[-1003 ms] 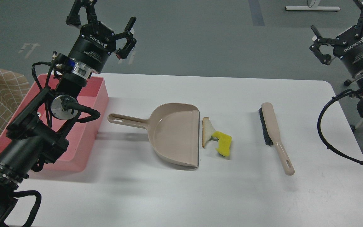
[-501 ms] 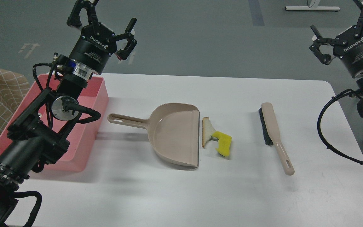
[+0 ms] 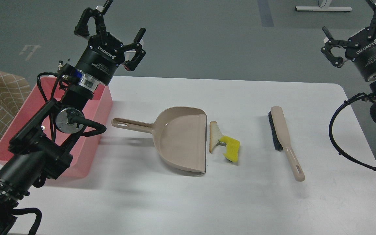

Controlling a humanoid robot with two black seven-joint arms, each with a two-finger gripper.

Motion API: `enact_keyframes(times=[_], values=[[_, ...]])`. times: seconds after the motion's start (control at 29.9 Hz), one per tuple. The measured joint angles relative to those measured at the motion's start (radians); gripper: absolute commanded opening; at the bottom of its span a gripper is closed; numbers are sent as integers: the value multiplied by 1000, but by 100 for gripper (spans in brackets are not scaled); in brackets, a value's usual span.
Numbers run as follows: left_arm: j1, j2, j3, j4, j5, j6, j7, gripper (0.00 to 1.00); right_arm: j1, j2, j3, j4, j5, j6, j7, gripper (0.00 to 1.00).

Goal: Sweep and dump garbage into bin
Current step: 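Lower the left gripper toward the dustpan handle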

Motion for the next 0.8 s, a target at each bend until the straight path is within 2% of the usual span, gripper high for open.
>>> enact_keyframes(times=[0.33, 0.5, 0.6, 0.8], values=[[97, 24, 5, -217, 82, 277, 11, 98, -1, 0, 0, -1, 0, 0, 0, 100], [179, 59, 5, -359, 189, 441, 23, 98, -1, 0, 0, -3, 0, 0, 0, 100], [242, 73, 5, -430, 225, 496, 23, 98, -4, 0, 0, -3, -1, 0, 0, 100], [381, 95, 1, -533, 255, 538, 17, 98, -7, 0, 0, -5, -2, 0, 0, 100]])
